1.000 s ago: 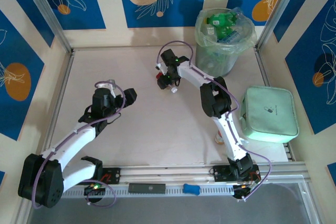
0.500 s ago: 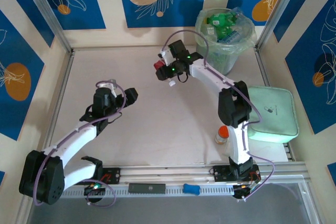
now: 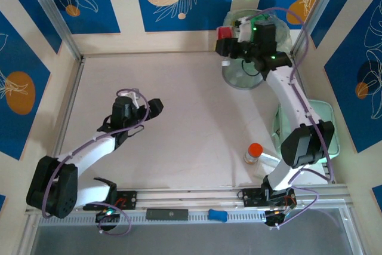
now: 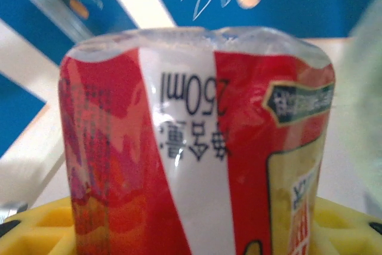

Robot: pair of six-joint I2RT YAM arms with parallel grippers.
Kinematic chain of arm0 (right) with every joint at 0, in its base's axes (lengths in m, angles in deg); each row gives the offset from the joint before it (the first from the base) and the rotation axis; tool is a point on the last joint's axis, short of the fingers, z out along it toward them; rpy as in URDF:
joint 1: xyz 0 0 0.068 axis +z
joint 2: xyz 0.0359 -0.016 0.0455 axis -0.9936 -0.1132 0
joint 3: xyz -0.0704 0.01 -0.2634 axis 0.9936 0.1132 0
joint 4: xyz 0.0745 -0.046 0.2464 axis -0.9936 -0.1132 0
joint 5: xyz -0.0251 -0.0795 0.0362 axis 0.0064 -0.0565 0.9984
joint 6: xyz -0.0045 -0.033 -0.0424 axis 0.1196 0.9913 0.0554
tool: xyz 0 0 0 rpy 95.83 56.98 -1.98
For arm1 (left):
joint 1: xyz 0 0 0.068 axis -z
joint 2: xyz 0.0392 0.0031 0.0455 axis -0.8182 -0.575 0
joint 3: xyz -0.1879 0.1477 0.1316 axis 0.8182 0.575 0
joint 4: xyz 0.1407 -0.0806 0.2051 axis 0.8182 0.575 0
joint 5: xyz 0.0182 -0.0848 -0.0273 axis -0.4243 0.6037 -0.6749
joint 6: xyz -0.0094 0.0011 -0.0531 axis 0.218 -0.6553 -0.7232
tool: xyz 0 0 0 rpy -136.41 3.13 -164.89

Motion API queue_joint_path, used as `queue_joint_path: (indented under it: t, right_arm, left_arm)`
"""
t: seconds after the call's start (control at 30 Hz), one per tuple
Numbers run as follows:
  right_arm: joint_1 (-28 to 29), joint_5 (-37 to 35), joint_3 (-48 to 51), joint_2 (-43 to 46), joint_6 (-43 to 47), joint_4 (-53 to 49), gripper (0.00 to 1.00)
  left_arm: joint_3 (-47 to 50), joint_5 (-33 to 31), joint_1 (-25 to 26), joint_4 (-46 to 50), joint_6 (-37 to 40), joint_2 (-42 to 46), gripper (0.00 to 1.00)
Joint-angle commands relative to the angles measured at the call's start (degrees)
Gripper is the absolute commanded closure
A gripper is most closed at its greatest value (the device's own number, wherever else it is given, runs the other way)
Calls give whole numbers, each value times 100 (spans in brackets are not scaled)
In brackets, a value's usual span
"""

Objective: Put the plastic bottles in the bin

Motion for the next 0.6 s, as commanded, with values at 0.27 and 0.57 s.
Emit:
queue_joint_path:
  t: [0.27,0.57]
  right_arm:
    - [-1035,-967,-292,323,-1284,88,56]
    - [-1059,-1446,-1492,-697,-438,96,55]
  left_arm:
    - [-336,297,516,-299,85,-455,0]
    - [-414,478,618,-167,162,-536,0]
